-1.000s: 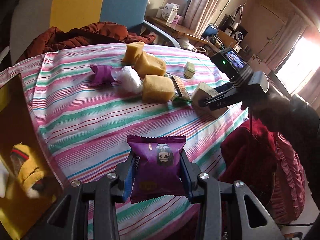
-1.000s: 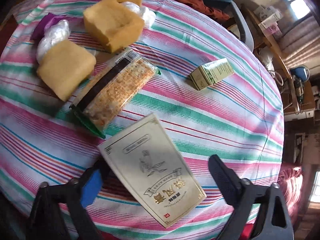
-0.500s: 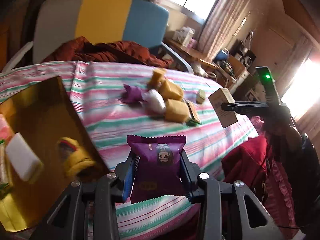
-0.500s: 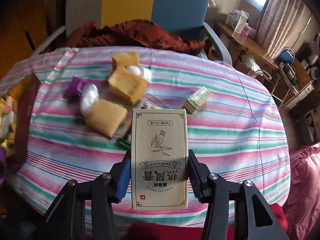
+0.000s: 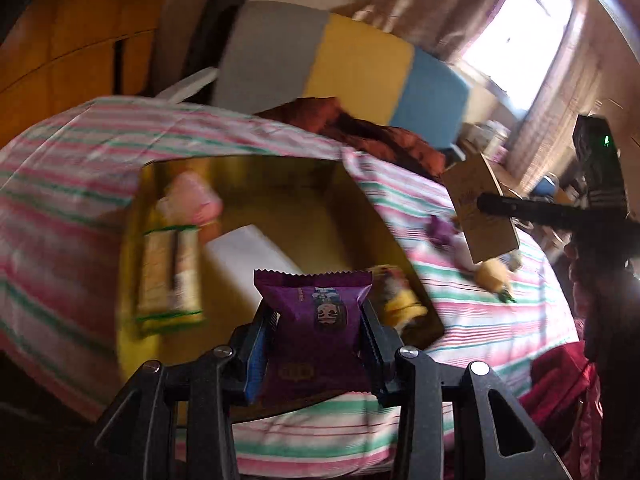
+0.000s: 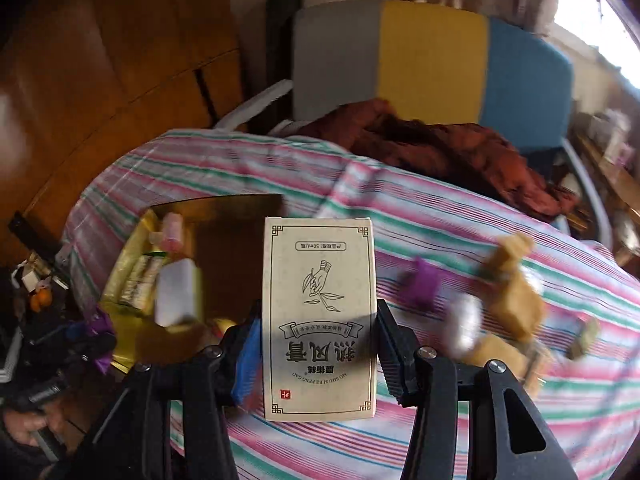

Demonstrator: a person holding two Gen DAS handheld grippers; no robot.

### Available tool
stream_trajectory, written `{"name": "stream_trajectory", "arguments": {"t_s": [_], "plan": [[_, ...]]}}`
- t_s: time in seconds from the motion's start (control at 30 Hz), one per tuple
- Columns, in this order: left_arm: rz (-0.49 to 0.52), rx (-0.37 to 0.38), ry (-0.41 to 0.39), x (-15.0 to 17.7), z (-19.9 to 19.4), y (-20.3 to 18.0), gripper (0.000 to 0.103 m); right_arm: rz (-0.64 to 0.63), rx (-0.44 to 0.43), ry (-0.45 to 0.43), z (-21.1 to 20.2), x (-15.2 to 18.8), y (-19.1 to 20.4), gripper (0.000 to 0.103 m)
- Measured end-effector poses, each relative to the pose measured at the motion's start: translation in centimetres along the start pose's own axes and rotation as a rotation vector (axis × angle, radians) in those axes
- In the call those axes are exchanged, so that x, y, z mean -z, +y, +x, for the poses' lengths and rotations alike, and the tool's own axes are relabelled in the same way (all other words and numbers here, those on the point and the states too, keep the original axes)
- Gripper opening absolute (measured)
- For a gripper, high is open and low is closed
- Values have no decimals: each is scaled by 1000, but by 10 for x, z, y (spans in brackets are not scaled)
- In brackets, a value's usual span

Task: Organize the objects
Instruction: 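Carry the purple packet to the gold tray while the right carries the cream box there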

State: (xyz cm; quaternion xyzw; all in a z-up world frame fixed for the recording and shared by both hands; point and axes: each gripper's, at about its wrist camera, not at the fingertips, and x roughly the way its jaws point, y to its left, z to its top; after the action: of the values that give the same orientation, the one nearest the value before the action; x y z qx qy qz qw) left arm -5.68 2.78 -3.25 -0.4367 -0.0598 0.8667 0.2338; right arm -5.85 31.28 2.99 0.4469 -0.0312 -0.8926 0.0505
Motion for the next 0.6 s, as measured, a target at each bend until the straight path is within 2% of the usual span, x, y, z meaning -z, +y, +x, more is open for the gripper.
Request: {"name": "stream_trajectory", "arguments": {"t_s": [0.07,0.2,0.33,0.4,0.47,0.6], "plan": [[-24,-29,8,3,3,14,41,-31,-32,16,22,-14,27,52],[-78,-74,23,11,7,37,50,-54,-51,46,64,-38,67,52],[-114,-87,5,12,-1,49,53,2,-101,30,90,-60,90,54],[-132,-82,-8,13,-6,56,53,29,-113,0,95,-69,99,73],[-137,-95,-27,12,-13,59,53,35,-116,-15,96,-71,106,74],[-146,-116,-59,8,-21,60,53,15,-117,-8,91,-57,112,83]]}}
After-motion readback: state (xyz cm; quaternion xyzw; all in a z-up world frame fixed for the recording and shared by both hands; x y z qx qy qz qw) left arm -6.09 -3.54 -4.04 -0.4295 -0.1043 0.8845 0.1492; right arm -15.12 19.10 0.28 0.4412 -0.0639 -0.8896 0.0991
